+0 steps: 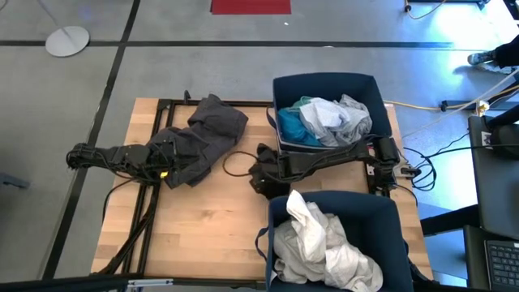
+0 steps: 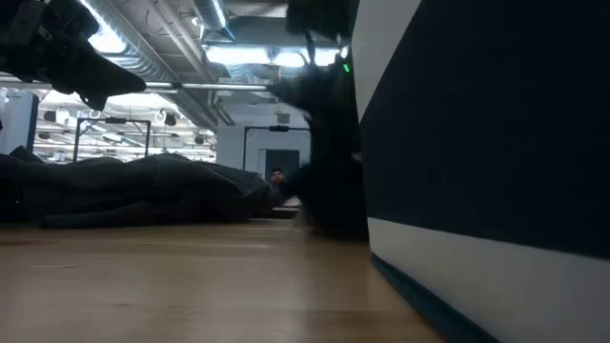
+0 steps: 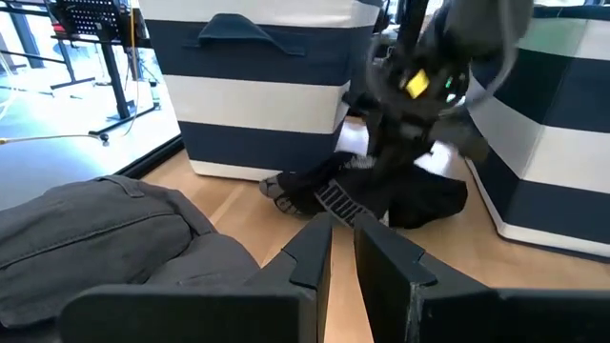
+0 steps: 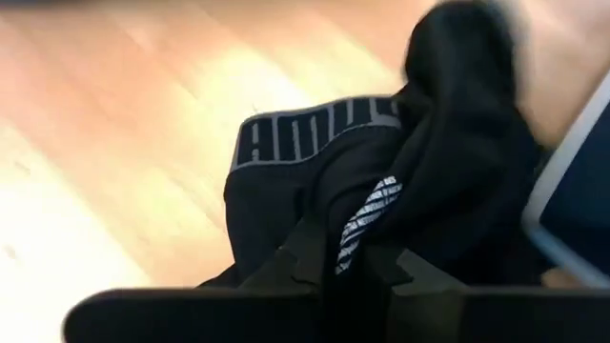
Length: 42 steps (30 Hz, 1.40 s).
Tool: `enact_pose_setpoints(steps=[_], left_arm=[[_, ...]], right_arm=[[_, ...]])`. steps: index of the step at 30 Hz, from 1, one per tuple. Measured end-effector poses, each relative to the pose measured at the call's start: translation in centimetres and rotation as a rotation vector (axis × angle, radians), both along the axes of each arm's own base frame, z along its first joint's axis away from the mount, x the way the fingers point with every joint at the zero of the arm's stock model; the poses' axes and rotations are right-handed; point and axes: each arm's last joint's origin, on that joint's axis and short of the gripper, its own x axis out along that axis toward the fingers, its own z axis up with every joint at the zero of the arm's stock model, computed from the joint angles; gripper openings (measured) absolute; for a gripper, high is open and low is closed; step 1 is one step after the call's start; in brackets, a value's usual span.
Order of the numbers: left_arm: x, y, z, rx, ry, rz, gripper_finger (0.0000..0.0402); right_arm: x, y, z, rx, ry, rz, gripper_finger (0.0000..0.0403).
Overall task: Sort clothes
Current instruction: Put the black boxer into the bottom laundry bin
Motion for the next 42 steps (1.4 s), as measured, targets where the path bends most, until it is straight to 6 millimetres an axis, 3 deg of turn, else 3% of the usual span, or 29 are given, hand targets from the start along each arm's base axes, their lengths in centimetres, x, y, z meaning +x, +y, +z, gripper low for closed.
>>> enact_pose_setpoints(steps=[8, 19, 28, 33, 42], left_arm=[[0.0, 0.0, 0.0, 0.0, 0.0, 0.0, 0.004], [0.0, 0.0, 0.0, -0.006, -0.002, 0.001, 0.004], [0.0, 0.0, 0.0, -0.007, -0.003, 0.001, 0.004], [0.0, 0.0, 0.0, -0.007, -0.006, 0.001, 0.004], [0.0, 0.0, 0.1, -0.008, -0.01, 0.001, 0.004]], right_arm=[[1.2, 1.7, 6.5, -0.16, -0.047, 0.058, 0.0031], [-0.1, 4.9, 16.6, -0.342, -0.147, 0.113, 0.0031], [-3.1, 7.6, 23.5, -0.339, -0.279, 0.165, 0.0031], [-5.4, 8.9, 25.8, -0.301, -0.359, 0.231, 0.0032], [-11.4, 12.8, 29.3, -0.173, -0.493, 0.342, 0.0032]])
